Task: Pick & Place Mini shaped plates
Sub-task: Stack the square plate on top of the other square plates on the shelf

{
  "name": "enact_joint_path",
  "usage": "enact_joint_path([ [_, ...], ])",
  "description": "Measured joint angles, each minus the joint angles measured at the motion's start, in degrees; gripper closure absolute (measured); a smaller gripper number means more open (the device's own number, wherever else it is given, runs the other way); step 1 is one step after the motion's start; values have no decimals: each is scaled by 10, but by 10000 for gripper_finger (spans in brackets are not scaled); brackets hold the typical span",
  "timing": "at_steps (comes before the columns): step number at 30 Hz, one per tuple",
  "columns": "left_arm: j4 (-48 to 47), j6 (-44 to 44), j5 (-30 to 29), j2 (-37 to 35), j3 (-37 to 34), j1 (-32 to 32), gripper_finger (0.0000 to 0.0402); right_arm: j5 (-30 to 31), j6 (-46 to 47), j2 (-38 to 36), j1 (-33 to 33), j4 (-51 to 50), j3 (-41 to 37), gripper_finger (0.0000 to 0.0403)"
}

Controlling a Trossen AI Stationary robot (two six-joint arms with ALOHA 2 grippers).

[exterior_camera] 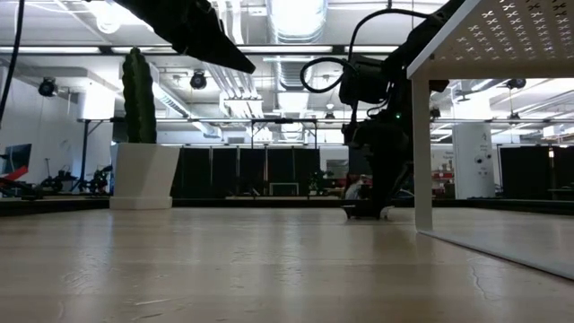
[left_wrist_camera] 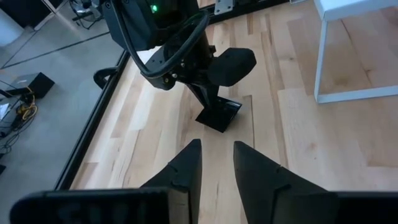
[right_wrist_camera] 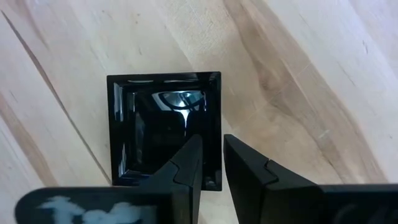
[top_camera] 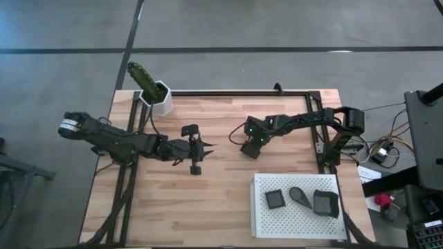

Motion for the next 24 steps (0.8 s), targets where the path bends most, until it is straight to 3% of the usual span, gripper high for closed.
enact_joint_path([
  [15, 0, -1, 0, 0, 0, 0, 314, 2, -13, 0, 0, 45, -19, 342],
  [20, 0, -2, 0, 0, 0, 0, 316, 0, -17, -2, 0, 43, -19, 384],
  [24, 0, -2, 0, 0, 0, 0, 316, 0, -20, -4, 0, 43, -19, 392],
])
